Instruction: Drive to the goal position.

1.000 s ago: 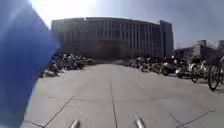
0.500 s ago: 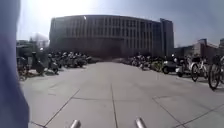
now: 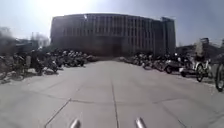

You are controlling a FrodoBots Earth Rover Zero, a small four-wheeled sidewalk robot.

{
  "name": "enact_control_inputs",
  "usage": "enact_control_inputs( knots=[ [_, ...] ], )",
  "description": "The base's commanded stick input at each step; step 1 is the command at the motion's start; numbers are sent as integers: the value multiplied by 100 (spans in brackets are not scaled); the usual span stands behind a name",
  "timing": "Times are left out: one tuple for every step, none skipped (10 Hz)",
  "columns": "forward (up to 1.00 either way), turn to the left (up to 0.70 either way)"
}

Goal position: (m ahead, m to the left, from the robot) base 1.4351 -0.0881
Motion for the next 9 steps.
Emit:
enact_control_inputs(
  knots=[
    [100, 0],
    [100, 0],
    [100, 0],
    [100, 0],
    [100, 0],
    [100, 0],
    [100, 0],
    [100, 0],
    [100, 0]
  ],
)
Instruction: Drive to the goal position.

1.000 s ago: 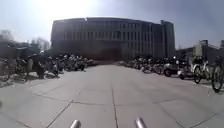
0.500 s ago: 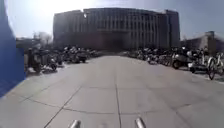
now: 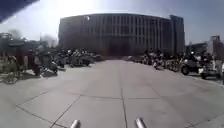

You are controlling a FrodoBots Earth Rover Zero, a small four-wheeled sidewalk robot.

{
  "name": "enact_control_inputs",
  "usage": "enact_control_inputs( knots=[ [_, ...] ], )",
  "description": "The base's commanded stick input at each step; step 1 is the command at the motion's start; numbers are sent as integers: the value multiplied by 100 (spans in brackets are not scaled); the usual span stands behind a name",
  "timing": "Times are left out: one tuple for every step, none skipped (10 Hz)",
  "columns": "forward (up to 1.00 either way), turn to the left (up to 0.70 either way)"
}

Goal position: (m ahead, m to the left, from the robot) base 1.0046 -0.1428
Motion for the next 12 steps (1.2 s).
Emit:
enact_control_inputs(
  knots=[
    [100, 0],
    [100, 0],
    [100, 0],
    [100, 0],
    [100, 0],
    [100, 0],
    [100, 0],
    [100, -6],
    [100, -23],
    [100, -39],
    [100, -27],
    [100, -13]
  ],
)
